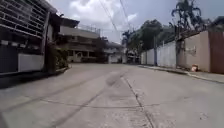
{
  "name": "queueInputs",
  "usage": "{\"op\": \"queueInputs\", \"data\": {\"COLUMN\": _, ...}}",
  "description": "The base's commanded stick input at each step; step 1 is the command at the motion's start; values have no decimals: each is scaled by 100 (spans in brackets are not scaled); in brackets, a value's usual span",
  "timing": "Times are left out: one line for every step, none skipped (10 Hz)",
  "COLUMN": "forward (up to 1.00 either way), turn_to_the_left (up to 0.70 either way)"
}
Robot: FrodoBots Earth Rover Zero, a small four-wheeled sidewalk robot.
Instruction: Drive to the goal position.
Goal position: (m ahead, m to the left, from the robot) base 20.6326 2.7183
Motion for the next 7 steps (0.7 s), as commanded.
{"op": "queueInputs", "data": {"forward": 100, "turn_to_the_left": -30}}
{"op": "queueInputs", "data": {"forward": 100, "turn_to_the_left": -30}}
{"op": "queueInputs", "data": {"forward": 100, "turn_to_the_left": -28}}
{"op": "queueInputs", "data": {"forward": 100, "turn_to_the_left": -25}}
{"op": "queueInputs", "data": {"forward": 100, "turn_to_the_left": -14}}
{"op": "queueInputs", "data": {"forward": 100, "turn_to_the_left": -7}}
{"op": "queueInputs", "data": {"forward": 100, "turn_to_the_left": -5}}
